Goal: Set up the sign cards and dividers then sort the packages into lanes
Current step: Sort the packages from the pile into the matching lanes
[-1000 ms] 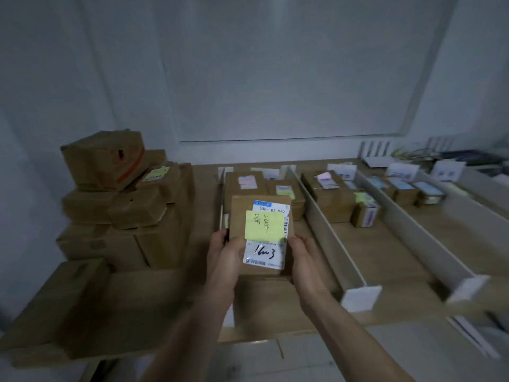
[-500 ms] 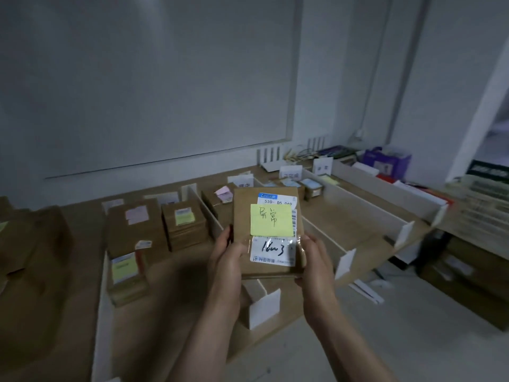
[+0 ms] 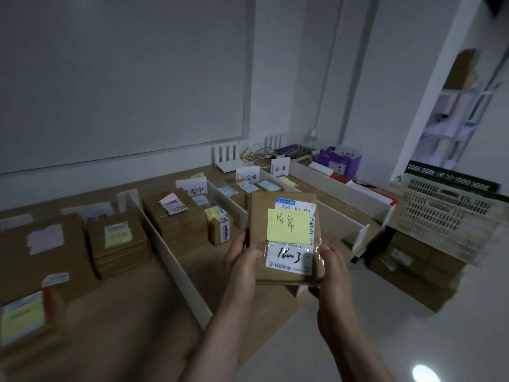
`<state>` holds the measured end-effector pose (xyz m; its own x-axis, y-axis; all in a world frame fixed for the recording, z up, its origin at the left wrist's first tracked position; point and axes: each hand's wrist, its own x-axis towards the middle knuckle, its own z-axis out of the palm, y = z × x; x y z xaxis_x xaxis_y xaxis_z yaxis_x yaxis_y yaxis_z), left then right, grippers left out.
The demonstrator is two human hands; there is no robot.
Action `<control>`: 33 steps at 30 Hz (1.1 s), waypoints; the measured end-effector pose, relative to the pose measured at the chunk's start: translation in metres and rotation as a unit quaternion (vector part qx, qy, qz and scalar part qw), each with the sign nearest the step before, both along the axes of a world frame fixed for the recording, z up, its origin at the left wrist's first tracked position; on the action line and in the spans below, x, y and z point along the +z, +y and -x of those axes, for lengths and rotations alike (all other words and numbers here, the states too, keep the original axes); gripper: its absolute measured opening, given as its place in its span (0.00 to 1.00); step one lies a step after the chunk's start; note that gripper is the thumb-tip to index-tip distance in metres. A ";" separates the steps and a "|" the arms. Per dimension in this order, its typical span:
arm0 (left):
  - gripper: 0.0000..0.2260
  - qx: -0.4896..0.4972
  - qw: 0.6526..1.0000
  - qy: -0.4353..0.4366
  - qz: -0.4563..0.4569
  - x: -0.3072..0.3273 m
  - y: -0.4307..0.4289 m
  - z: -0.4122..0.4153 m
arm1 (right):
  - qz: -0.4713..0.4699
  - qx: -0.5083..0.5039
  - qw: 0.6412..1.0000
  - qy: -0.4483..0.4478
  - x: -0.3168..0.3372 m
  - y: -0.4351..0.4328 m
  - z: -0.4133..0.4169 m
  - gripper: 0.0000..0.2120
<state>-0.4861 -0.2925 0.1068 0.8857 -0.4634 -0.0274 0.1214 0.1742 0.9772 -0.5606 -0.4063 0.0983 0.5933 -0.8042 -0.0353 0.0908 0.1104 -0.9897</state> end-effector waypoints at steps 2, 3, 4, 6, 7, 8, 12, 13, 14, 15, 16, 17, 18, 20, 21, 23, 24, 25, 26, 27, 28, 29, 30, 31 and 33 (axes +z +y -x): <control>0.20 -0.007 1.000 0.007 -0.001 -0.003 -0.017 -0.007 | -0.007 0.004 1.000 0.008 0.000 -0.018 -0.005 0.14; 0.20 -0.005 1.000 0.010 -0.002 -0.004 -0.025 -0.010 | -0.006 0.005 1.000 0.010 -0.002 -0.027 -0.008 0.14; 0.20 -0.003 1.000 0.012 -0.002 -0.005 -0.035 -0.015 | -0.002 0.004 1.000 0.011 -0.003 -0.036 -0.012 0.15; 0.20 0.001 1.000 0.015 -0.003 -0.008 -0.055 -0.022 | 0.009 -0.001 1.000 0.005 -0.009 -0.058 -0.022 0.21; 0.20 0.004 1.000 0.015 -0.004 -0.009 -0.067 -0.025 | 0.013 -0.002 1.000 0.002 -0.012 -0.070 -0.027 0.24; 0.20 0.008 1.000 0.018 -0.003 -0.010 -0.080 -0.029 | 0.013 -0.002 1.000 0.002 -0.013 -0.081 -0.032 0.26; 0.20 0.034 0.999 0.030 -0.003 -0.011 -0.139 -0.045 | -0.002 0.029 1.000 0.007 -0.013 -0.144 -0.052 0.17; 0.20 0.041 0.999 0.033 -0.004 -0.010 -0.155 -0.048 | -0.005 0.039 0.999 0.009 -0.013 -0.162 -0.056 0.15; 0.20 0.049 0.998 0.038 -0.004 -0.009 -0.172 -0.051 | -0.004 0.046 0.999 0.010 -0.012 -0.179 -0.059 0.14; 0.20 0.060 0.997 0.043 -0.006 -0.008 -0.190 -0.054 | -0.001 0.052 0.999 0.013 -0.012 -0.197 -0.062 0.14; 0.19 0.073 0.996 0.048 -0.010 -0.009 -0.207 -0.058 | 0.004 0.061 0.998 0.014 -0.011 -0.213 -0.065 0.14; 0.19 0.087 0.995 0.054 -0.017 -0.010 -0.224 -0.062 | 0.008 0.073 0.997 0.013 -0.010 -0.229 -0.068 0.13; 0.19 0.102 0.993 0.061 -0.023 -0.011 -0.240 -0.065 | 0.010 0.083 0.996 0.012 -0.009 -0.246 -0.070 0.13; 0.21 0.122 0.990 0.067 -0.030 -0.013 -0.273 -0.068 | 0.017 0.095 0.995 0.018 -0.009 -0.280 -0.075 0.12; 0.23 0.121 0.990 0.063 -0.028 -0.014 -0.288 -0.069 | 0.019 0.096 0.995 0.023 -0.010 -0.297 -0.077 0.12; 0.26 0.107 0.993 0.054 -0.022 -0.016 -0.319 -0.070 | 0.020 0.097 0.995 0.032 -0.014 -0.329 -0.081 0.10; 0.25 0.107 0.993 0.055 -0.021 -0.017 -0.334 -0.072 | 0.020 0.098 0.994 0.037 -0.015 -0.343 -0.083 0.09; 0.25 0.108 0.993 0.052 -0.019 -0.018 -0.349 -0.075 | 0.019 0.097 0.994 0.042 -0.017 -0.358 -0.086 0.09; 0.25 0.111 0.992 0.050 -0.014 -0.020 -0.364 -0.078 | 0.017 0.093 0.994 0.047 -0.019 -0.372 -0.089 0.09; 0.25 0.111 0.993 0.044 -0.014 -0.023 -0.379 -0.082 | 0.013 0.086 0.995 0.053 -0.022 -0.386 -0.093 0.10; 0.25 0.111 0.993 0.043 -0.012 -0.024 -0.394 -0.086 | 0.008 0.077 0.995 0.059 -0.024 -0.399 -0.097 0.10; 0.26 0.109 0.993 0.045 -0.008 -0.026 -0.408 -0.091 | 0.006 0.068 0.996 0.065 -0.025 -0.411 -0.101 0.10; 0.26 0.108 0.993 0.052 -0.006 -0.029 -0.422 -0.097 | 0.007 0.061 0.996 0.069 -0.026 -0.423 -0.106 0.11; 0.27 0.106 0.993 0.058 -0.005 -0.031 -0.436 -0.104 | 0.010 0.057 0.996 0.071 -0.027 -0.436 -0.112 0.13; 0.27 0.099 0.993 0.069 -0.007 -0.036 -0.465 -0.121 | 0.004 0.053 0.996 0.070 -0.027 -0.461 -0.125 0.16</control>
